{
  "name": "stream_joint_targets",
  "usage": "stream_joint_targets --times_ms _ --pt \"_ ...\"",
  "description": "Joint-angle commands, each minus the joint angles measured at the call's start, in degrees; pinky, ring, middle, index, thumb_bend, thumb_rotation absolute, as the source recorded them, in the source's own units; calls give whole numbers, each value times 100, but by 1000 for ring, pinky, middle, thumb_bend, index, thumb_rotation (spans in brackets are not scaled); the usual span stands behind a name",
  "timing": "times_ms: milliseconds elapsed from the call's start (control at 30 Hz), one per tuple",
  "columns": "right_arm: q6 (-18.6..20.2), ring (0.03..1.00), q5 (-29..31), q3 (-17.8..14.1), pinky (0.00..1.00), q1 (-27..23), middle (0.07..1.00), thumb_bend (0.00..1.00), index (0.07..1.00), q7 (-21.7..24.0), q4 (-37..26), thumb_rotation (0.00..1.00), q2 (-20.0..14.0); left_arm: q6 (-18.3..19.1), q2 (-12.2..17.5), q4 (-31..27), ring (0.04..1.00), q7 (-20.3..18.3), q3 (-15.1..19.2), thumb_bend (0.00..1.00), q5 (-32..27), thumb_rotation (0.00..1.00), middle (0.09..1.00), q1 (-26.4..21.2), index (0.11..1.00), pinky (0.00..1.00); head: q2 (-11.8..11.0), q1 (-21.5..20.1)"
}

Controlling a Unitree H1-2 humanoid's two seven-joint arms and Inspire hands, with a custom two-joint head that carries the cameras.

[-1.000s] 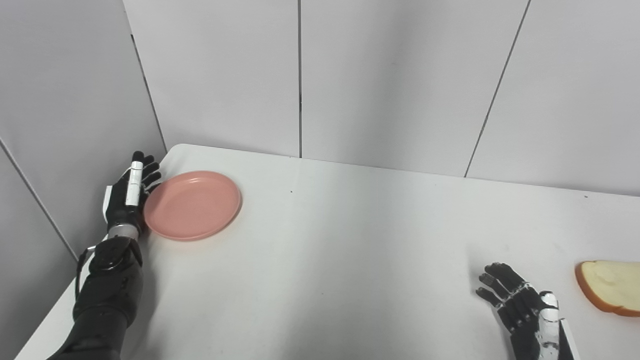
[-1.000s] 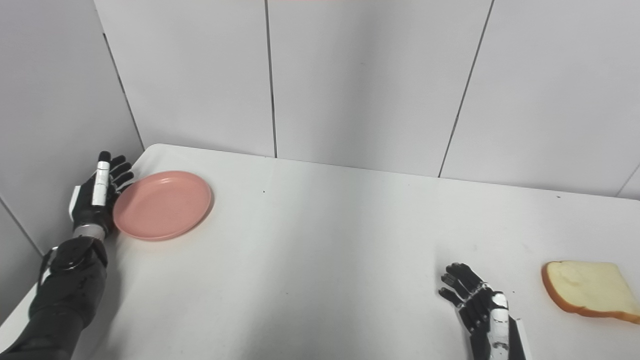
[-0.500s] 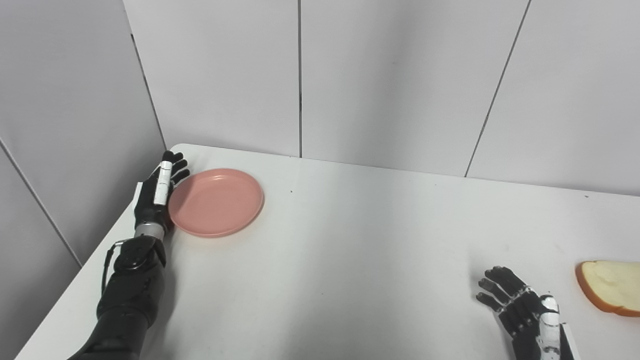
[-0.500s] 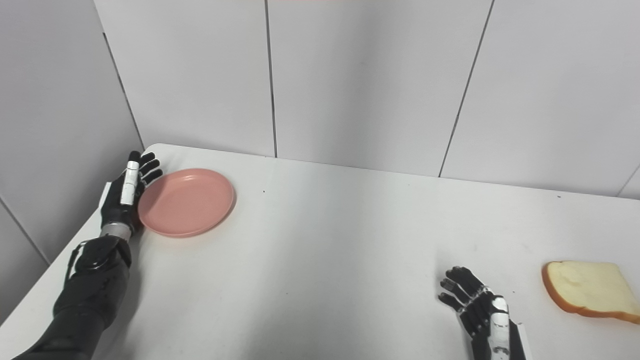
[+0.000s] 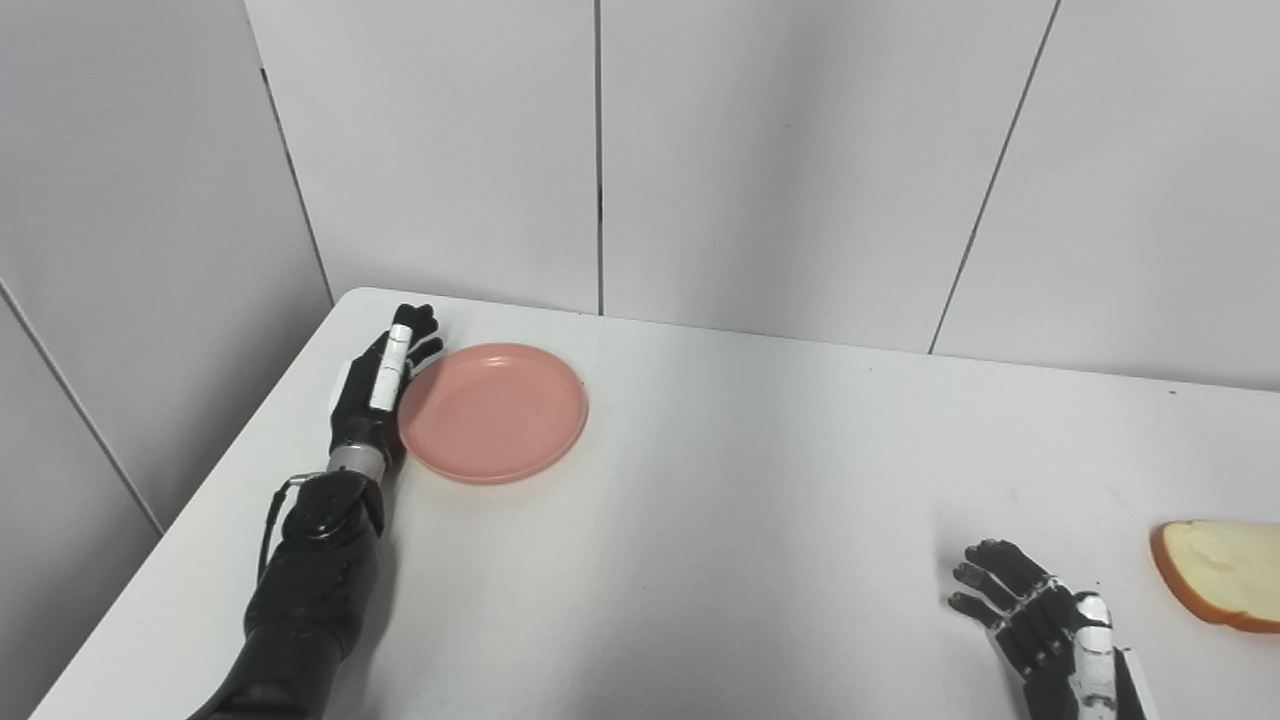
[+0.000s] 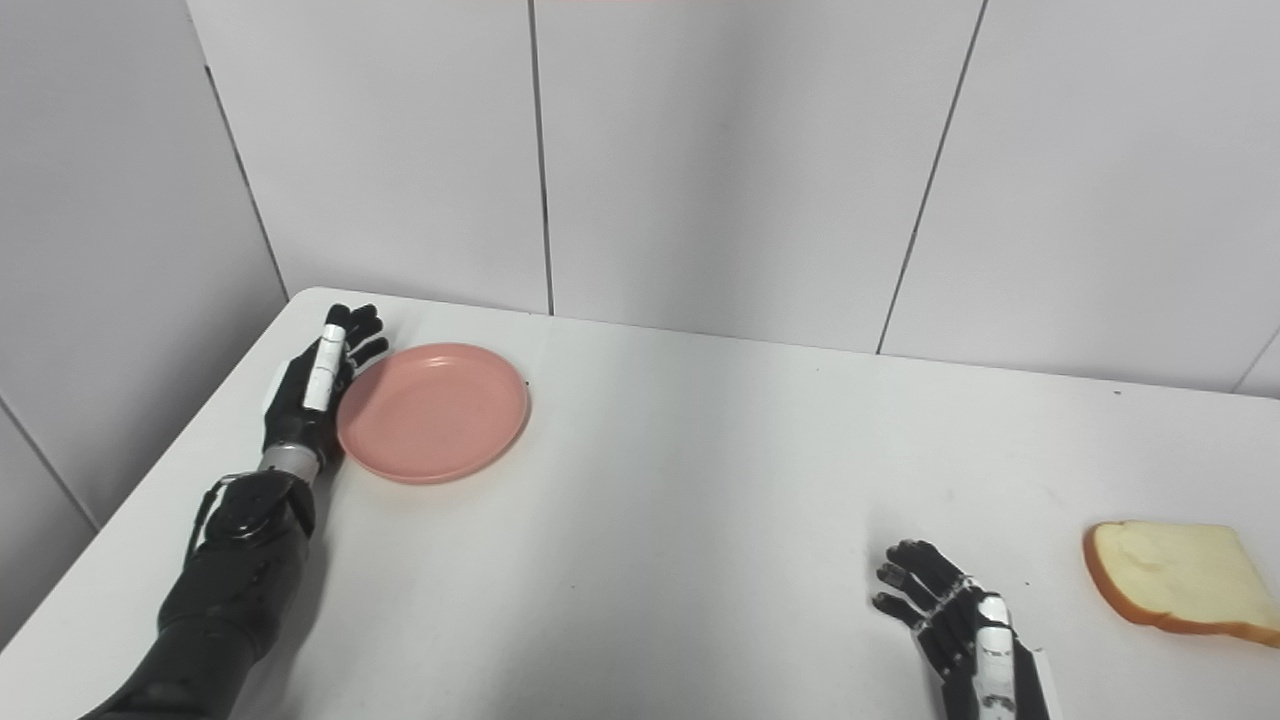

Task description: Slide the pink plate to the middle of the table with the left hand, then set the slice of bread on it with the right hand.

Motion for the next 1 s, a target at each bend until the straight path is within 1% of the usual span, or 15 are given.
stream_joint_targets --times_ms 0,133,367,467,600,700,767,800,833,867,967 --pt "141 762 18 38 708 448 762 712 705 21 220 972 79 63 -50 36 848 -60 -85 914 107 847 865 -148 782 716 5 -9" --pt "142 755 57 50 704 458 759 715 700 46 211 959 91 -22 -188 192 846 -126 -176 948 152 837 859 -238 771 712 14 -55" --pt "171 742 -40 98 687 489 751 755 689 9 153 942 114 -77 -381 494 849 -203 -426 945 293 833 860 -409 769 721 41 -150" --pt "159 740 -41 113 688 494 745 761 683 16 138 930 133 -125 -432 590 845 -205 -522 951 395 849 860 -465 769 702 61 -223" --pt "154 736 -86 138 680 505 740 766 675 0 119 917 155 -125 -574 635 851 -287 -562 931 381 831 856 -487 761 716 96 -347" --pt "161 727 -104 154 671 520 734 768 670 -11 97 906 188 -94 -640 626 855 -346 -607 934 382 827 853 -478 762 730 132 -461" --pt "166 719 -105 165 655 531 731 770 669 -21 86 889 206 -92 -707 605 854 -431 -620 932 337 828 857 -462 759 727 156 -552" --pt "173 718 -126 179 650 538 731 778 669 -32 76 885 215 -79 -739 583 850 -468 -616 934 303 825 857 -451 757 720 179 -660" --pt "183 718 -144 188 650 544 731 779 669 -42 64 885 221 -38 -774 545 849 -474 -607 934 279 826 856 -438 757 718 179 -660" --pt "182 718 -174 204 648 550 732 785 669 -54 54 882 234 -18 -795 519 844 -493 -600 933 259 829 851 -424 755 708 193 -781" --pt "205 716 -222 239 646 564 733 791 670 -91 20 867 283 29 -872 464 837 -552 -540 917 161 852 842 -385 763 701 209 -922"
